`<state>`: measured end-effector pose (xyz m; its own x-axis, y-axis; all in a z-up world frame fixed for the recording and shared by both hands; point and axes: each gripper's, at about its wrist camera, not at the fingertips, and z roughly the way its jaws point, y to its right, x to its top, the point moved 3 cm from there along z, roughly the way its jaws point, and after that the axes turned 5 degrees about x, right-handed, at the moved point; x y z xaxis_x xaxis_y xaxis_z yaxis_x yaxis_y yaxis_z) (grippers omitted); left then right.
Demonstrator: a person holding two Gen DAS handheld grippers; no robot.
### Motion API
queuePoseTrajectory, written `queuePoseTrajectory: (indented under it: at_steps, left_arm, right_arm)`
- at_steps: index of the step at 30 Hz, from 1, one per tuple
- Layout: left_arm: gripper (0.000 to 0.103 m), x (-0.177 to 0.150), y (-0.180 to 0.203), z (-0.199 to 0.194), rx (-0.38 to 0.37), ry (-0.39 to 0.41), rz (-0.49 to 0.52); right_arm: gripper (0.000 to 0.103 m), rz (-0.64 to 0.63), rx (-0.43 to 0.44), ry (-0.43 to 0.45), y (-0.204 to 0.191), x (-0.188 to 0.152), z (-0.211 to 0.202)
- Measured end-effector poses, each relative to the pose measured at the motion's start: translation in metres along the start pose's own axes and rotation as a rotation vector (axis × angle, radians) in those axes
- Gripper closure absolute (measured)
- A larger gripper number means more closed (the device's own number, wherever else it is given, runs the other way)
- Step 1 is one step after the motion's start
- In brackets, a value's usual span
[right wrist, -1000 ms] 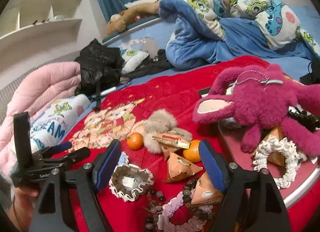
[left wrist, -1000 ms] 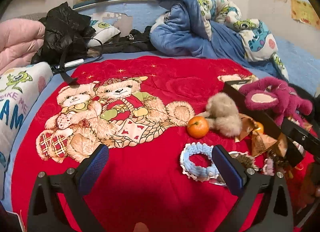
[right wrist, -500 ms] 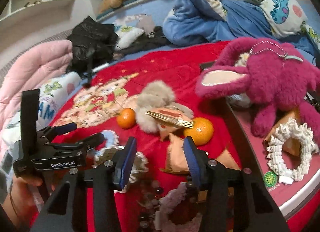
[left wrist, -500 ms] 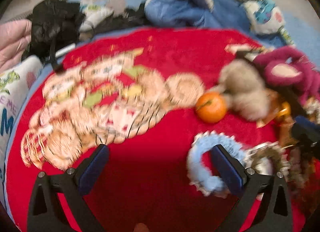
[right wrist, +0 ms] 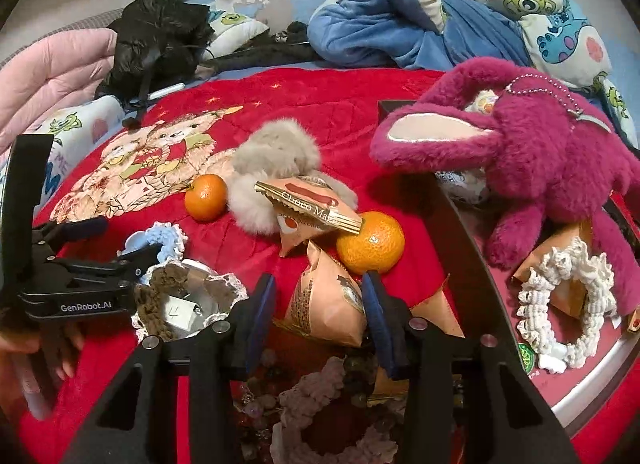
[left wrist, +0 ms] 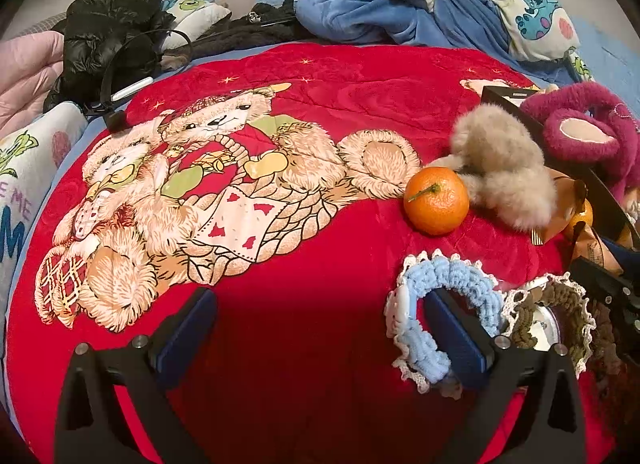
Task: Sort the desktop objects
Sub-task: 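Grasp the blue crocheted scrunchie with the left gripper while the right grasps a tan candy packet, then lift the scrunchie and candy packet and carry them toward the tray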
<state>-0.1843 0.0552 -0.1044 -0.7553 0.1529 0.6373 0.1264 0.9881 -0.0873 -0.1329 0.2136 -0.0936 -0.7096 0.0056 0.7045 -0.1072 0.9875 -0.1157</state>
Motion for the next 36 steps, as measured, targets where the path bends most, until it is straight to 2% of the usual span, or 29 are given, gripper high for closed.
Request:
queuePoseTrajectory:
  at_steps: [4, 7, 11, 14, 17, 18, 19, 20, 22, 24, 30, 33, 36]
  left_arm:
    - [0.0, 0.0, 0.0, 0.0, 0.001, 0.001, 0.001]
    - [0.0, 0.0, 0.0, 0.0, 0.0, 0.001, 0.0]
    - [0.0, -0.001, 0.0, -0.001, 0.002, -0.001, 0.001]
    - [0.0, -0.002, 0.0, -0.001, -0.003, 0.006, -0.003]
    - [0.013, -0.003, 0.0, -0.005, -0.014, 0.027, -0.001]
    - [0.024, -0.003, 0.001, -0.008, -0.016, 0.037, 0.004]
    - [0.04, -0.004, 0.003, -0.012, -0.02, 0.052, 0.012]
    - [0.047, -0.004, 0.004, -0.014, -0.026, 0.06, 0.021]
    - [0.079, -0.004, 0.006, -0.018, -0.026, 0.077, 0.032]
    - [0.087, -0.005, 0.007, -0.02, -0.034, 0.085, 0.033]
    - [0.088, -0.005, -0.002, -0.028, -0.05, 0.104, -0.012]
    - [0.088, -0.007, -0.007, -0.037, -0.035, 0.126, -0.025]
    - [0.088, -0.01, -0.013, -0.046, 0.026, 0.144, -0.048]
  right_arm:
    - [0.06, 0.003, 0.018, -0.008, 0.002, -0.001, 0.002]
    - [0.048, -0.035, 0.029, -0.033, -0.003, 0.0, 0.008]
    - [0.048, -0.067, -0.013, -0.051, -0.008, -0.001, 0.012]
    - [0.064, -0.066, -0.06, -0.048, -0.007, -0.002, 0.009]
    - [0.067, -0.071, -0.033, -0.04, -0.003, -0.004, 0.007]
    - [0.068, -0.066, -0.031, -0.037, -0.002, -0.004, 0.007]
    - [0.068, -0.067, -0.032, -0.033, -0.002, -0.004, 0.006]
    - [0.068, -0.068, -0.033, -0.031, -0.002, -0.004, 0.006]
    - [0.069, -0.066, -0.03, -0.022, -0.003, -0.004, 0.003]
    - [0.069, -0.052, -0.012, -0.014, -0.003, -0.004, -0.001]
    - [0.07, -0.03, 0.035, 0.023, -0.006, -0.007, -0.011]
    - [0.07, -0.026, 0.039, 0.039, -0.008, -0.008, -0.016]
    - [0.07, -0.023, 0.047, 0.052, -0.011, -0.008, -0.021]
